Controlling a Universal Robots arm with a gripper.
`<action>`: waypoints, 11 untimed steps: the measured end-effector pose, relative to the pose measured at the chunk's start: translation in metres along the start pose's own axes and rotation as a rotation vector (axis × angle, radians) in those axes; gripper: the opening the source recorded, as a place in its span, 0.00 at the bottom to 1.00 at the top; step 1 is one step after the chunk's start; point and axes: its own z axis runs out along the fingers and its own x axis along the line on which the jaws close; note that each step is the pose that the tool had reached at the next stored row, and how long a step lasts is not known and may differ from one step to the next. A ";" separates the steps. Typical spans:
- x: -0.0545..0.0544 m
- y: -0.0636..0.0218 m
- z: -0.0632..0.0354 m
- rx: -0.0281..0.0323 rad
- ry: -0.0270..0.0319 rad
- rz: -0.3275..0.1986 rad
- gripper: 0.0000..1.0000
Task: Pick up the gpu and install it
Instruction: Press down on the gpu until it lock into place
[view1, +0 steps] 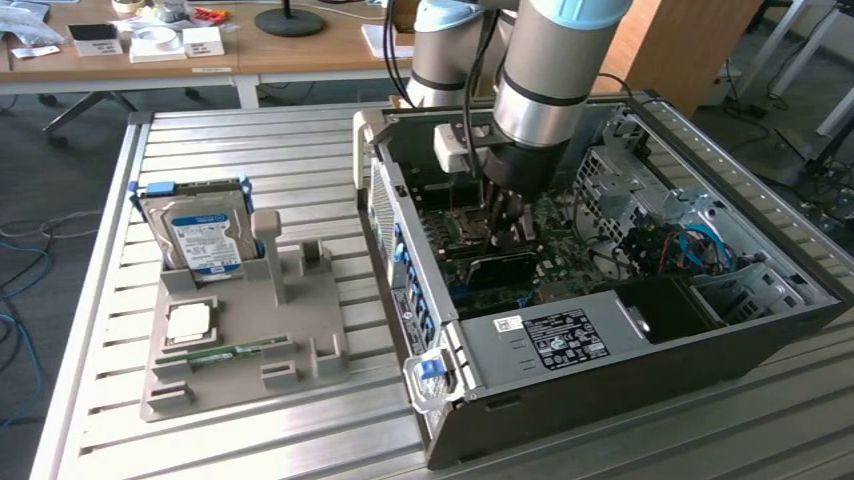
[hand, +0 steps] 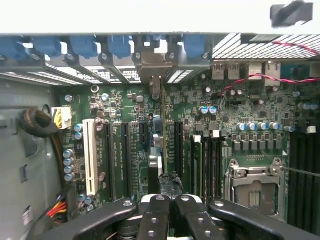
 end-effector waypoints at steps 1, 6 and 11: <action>0.000 0.0000 -0.0030 -0.0001 0.0002 0.000 0.11; -0.001 -0.0002 -0.0183 -0.0001 0.0003 0.000 0.11; -0.001 -0.0004 -0.0339 -0.0001 0.0002 0.000 0.11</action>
